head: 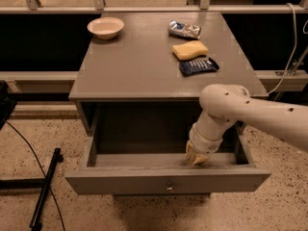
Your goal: Open top drawer
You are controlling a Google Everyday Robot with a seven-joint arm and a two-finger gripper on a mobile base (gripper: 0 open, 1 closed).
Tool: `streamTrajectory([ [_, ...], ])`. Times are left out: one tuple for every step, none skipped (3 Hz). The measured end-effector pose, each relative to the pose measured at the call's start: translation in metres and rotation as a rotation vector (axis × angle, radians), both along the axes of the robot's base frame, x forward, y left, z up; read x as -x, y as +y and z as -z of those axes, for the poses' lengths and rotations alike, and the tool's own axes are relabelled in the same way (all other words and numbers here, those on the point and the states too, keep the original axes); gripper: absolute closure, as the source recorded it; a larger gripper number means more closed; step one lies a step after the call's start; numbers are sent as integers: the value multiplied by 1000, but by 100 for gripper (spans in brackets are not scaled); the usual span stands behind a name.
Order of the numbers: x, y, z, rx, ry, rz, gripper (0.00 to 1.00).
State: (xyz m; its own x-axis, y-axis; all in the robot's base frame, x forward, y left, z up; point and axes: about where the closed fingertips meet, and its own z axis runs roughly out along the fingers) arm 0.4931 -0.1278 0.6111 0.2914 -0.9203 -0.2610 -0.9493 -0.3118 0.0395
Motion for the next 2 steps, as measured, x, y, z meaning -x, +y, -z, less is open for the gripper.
streamTrajectory([
  [36,-17,-7,30,59,-14,100],
  [66,-34,-13,44,111,-14,100],
])
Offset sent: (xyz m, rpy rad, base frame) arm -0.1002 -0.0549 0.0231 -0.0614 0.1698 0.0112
